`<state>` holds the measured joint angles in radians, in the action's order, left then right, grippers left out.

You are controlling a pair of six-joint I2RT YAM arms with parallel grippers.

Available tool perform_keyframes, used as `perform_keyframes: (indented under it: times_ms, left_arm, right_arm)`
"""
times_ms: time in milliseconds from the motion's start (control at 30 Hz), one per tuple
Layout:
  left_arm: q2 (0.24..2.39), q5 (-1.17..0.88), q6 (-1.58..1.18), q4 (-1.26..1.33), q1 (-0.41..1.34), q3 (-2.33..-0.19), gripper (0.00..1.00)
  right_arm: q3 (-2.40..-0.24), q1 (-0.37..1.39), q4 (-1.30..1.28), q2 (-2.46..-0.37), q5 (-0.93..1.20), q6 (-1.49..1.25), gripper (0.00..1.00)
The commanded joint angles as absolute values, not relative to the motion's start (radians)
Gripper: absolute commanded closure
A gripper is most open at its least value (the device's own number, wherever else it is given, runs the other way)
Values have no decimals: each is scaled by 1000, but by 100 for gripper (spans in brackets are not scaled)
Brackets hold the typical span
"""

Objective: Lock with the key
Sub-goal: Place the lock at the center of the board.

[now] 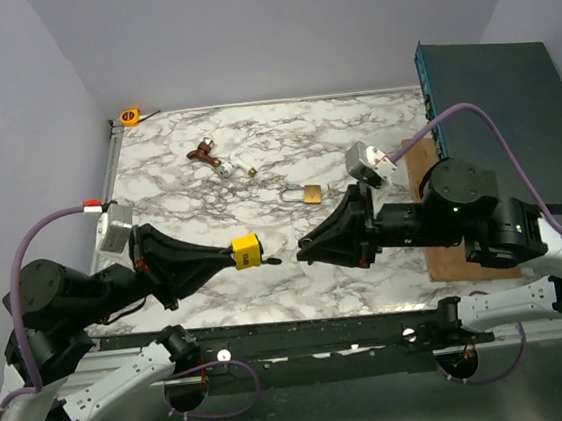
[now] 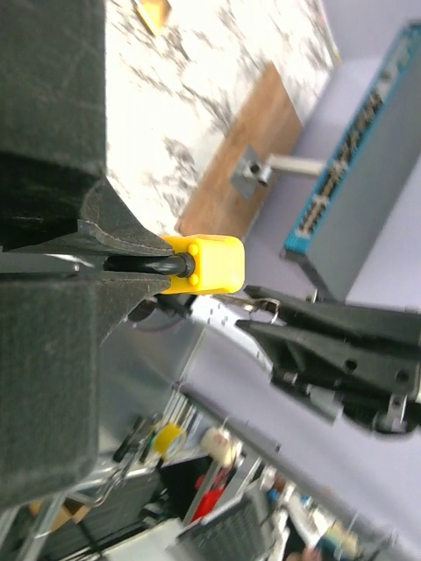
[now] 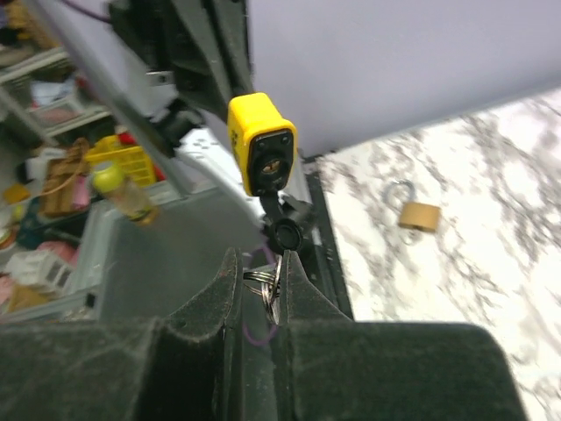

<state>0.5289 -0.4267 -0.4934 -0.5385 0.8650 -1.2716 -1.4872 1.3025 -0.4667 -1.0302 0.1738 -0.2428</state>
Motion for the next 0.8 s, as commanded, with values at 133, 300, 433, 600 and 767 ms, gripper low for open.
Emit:
perform_keyframes:
  times_ms: [133,300,433,600,767]
  left_arm:
    - [636,-127,-576,-644,745,-1207,100]
    - [713,-350,-710,-495,500,-1007,100]
    - [778,-468,-855,-188,415,-780,100]
    - [974,-538,-990,125,420,-643,100]
    - [1163,-554,-1015,259,467,-636,100]
  right_arm:
    - [-1442,1304,-622,-1204,-293,-335,99]
    - [-1402,1163,-660,-1307,-318,-457,99]
    - [-1264,975,-579,-1330,-218,-513,99]
    - [-1105,839,-473,-1364,-205,-600,99]
    - [-958,756,-369,-1364,-170,-666,99]
